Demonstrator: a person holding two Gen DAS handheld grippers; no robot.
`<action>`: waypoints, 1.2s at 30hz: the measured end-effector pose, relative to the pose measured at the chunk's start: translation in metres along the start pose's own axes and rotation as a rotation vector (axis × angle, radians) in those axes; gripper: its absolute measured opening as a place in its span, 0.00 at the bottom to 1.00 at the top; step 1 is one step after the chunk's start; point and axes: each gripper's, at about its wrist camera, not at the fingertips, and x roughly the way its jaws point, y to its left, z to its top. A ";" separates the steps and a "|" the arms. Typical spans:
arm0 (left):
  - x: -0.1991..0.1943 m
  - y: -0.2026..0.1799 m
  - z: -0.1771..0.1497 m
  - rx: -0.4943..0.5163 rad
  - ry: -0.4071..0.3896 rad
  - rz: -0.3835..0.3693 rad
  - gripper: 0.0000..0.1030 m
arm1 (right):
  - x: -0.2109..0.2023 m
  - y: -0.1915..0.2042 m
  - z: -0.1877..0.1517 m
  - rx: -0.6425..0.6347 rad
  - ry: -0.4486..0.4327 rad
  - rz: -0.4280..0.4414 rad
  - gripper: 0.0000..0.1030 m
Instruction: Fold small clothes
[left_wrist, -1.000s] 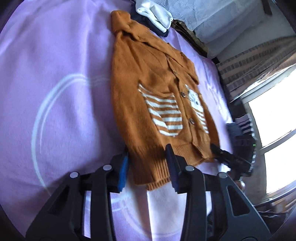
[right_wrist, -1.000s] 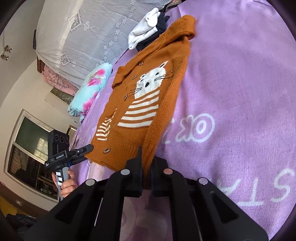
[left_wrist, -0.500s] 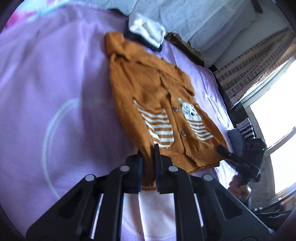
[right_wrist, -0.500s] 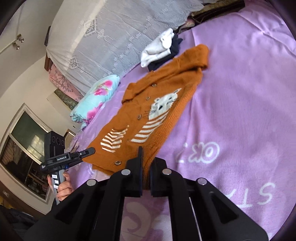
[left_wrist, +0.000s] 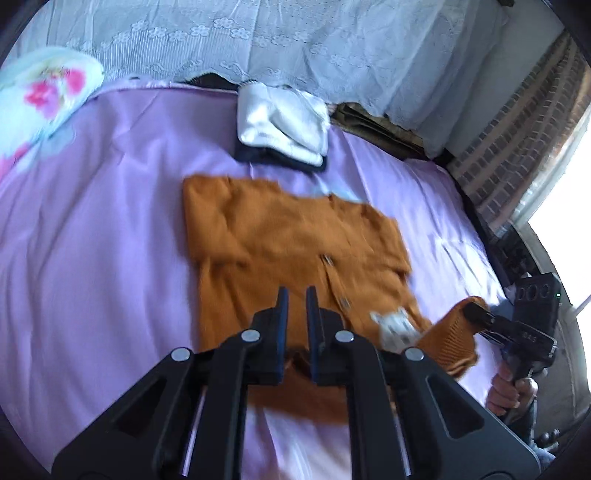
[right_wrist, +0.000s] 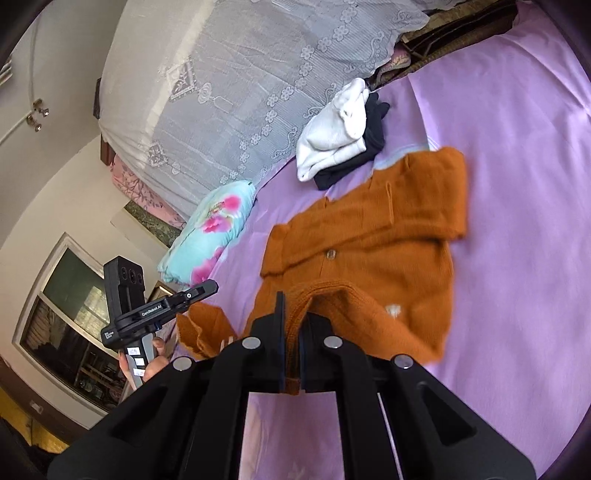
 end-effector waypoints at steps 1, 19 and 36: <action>0.008 0.004 0.014 -0.010 -0.001 0.001 0.08 | 0.009 -0.005 0.015 0.009 0.001 -0.001 0.05; 0.104 0.073 0.066 -0.162 0.158 -0.053 0.24 | 0.089 -0.105 0.093 0.164 -0.063 -0.157 0.05; 0.131 0.049 0.081 -0.117 0.157 -0.130 0.19 | 0.084 -0.109 0.092 0.208 -0.063 -0.098 0.05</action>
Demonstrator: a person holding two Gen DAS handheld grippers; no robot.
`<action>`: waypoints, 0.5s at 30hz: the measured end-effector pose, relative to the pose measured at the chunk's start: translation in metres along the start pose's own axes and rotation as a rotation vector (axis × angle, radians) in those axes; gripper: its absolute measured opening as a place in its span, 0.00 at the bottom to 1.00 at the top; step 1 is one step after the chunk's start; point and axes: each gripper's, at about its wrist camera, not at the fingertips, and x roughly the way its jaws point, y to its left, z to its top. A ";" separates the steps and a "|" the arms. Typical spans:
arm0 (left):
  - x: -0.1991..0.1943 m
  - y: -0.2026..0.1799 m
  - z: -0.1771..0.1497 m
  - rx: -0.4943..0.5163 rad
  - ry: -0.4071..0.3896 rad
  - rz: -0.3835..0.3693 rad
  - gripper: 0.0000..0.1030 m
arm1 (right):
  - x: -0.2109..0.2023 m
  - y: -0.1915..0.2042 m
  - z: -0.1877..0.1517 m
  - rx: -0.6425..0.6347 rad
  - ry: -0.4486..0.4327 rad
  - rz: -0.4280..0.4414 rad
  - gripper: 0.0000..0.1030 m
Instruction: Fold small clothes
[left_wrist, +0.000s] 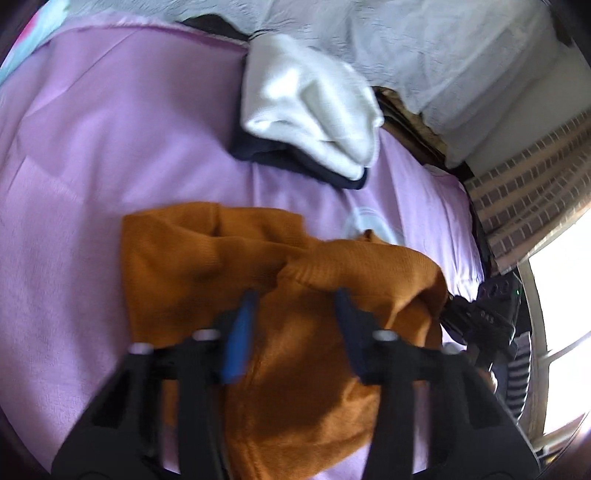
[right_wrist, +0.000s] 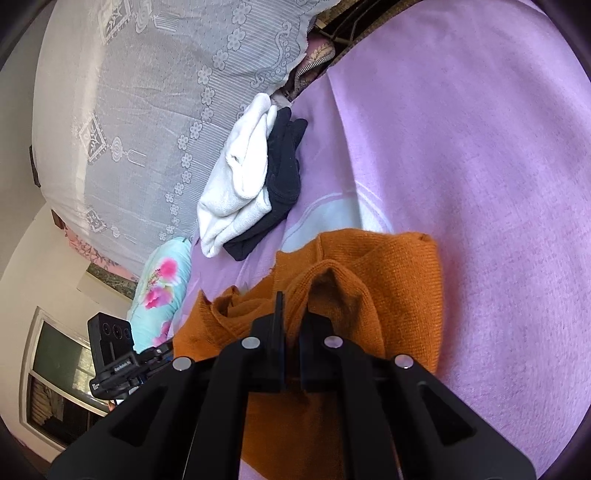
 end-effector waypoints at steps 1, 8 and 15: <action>-0.002 -0.003 0.000 0.008 -0.010 0.011 0.13 | -0.003 0.002 0.001 -0.003 -0.011 0.005 0.05; -0.049 -0.013 0.010 0.020 -0.233 0.169 0.03 | 0.005 0.025 0.020 -0.049 -0.052 0.030 0.08; -0.014 0.017 0.000 -0.026 -0.069 0.180 0.05 | 0.007 -0.005 0.029 0.083 0.003 0.063 0.38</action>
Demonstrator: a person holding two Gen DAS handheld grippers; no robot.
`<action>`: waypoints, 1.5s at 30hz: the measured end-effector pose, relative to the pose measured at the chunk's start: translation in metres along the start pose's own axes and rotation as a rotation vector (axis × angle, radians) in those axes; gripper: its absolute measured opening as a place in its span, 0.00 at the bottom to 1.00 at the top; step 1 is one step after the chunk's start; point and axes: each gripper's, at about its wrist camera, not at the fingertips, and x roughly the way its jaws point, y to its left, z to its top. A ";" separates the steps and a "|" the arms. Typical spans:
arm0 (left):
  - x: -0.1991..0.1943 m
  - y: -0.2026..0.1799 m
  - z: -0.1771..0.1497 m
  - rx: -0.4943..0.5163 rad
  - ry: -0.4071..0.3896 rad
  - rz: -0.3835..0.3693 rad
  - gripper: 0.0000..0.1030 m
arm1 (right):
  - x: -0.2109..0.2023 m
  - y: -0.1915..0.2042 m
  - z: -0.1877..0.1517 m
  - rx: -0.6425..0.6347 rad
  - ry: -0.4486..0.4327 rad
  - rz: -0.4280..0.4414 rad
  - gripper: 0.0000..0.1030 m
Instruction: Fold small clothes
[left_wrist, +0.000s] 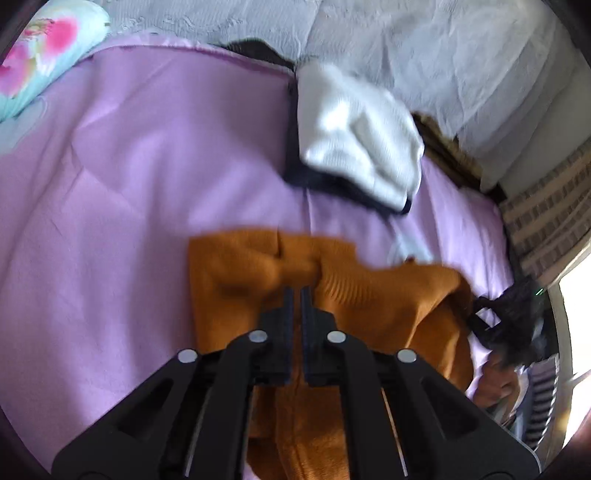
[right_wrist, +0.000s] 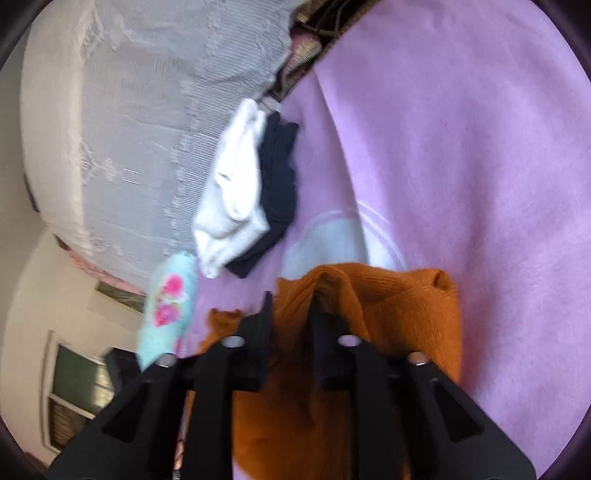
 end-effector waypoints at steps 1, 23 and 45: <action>0.001 -0.003 -0.002 0.020 0.005 0.002 0.06 | -0.010 0.006 0.000 -0.025 -0.024 0.018 0.54; -0.021 -0.009 0.005 -0.009 -0.114 0.002 0.05 | -0.012 0.036 -0.055 -0.397 0.012 -0.298 0.09; -0.083 0.019 -0.084 0.059 -0.020 0.012 0.74 | -0.065 0.022 -0.120 -0.394 0.070 -0.215 0.53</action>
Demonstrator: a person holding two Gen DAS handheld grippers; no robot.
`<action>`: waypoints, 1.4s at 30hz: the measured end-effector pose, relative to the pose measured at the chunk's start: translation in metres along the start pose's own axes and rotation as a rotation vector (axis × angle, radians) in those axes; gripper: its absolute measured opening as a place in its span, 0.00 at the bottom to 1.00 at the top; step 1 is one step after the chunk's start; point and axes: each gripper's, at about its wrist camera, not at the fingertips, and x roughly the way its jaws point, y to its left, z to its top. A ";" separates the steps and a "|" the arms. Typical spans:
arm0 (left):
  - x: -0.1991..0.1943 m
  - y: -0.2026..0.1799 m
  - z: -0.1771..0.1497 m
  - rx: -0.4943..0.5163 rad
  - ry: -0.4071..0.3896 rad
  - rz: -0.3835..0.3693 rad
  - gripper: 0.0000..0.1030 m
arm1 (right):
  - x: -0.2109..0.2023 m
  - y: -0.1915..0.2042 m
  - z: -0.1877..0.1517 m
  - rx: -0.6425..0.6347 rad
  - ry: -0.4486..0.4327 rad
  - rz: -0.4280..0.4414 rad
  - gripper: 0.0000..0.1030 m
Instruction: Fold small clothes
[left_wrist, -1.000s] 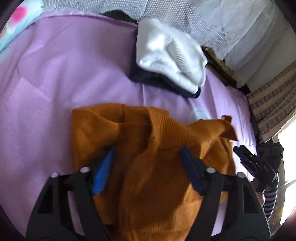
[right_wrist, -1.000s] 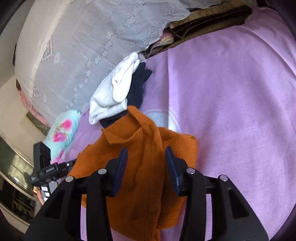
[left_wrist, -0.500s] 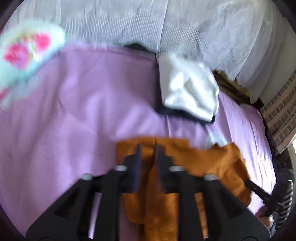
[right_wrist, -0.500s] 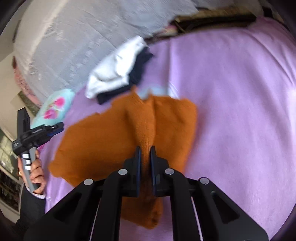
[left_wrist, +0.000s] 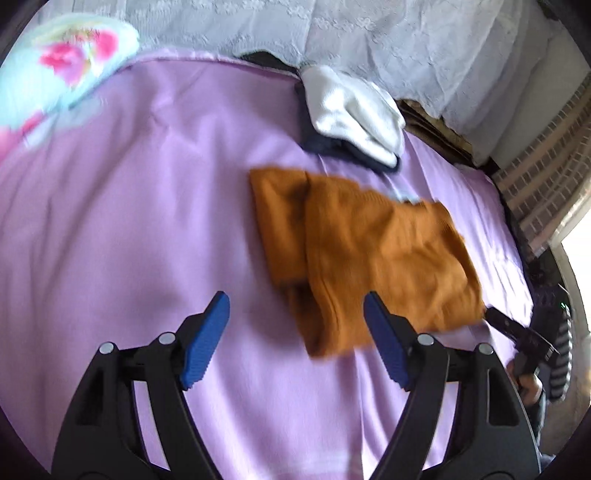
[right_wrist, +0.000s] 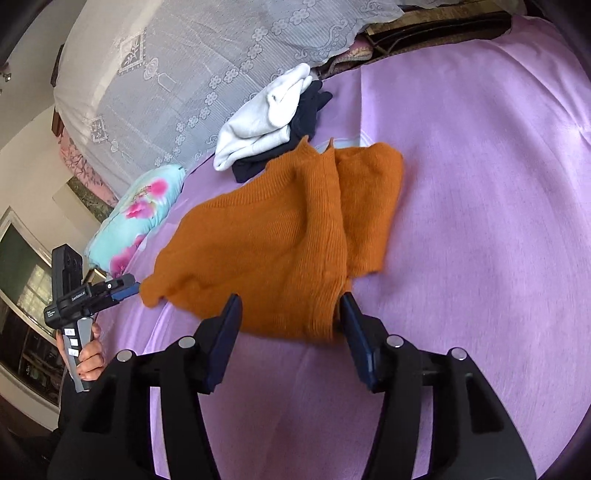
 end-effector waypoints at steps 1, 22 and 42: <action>0.002 -0.003 -0.005 0.006 0.013 -0.019 0.74 | 0.000 0.001 -0.001 -0.008 -0.003 -0.004 0.52; 0.040 0.011 -0.005 0.059 0.176 0.096 0.09 | 0.000 -0.018 -0.011 0.030 0.086 -0.065 0.04; 0.090 -0.078 0.027 0.208 0.089 0.134 0.72 | 0.081 0.046 0.055 -0.090 0.055 -0.075 0.10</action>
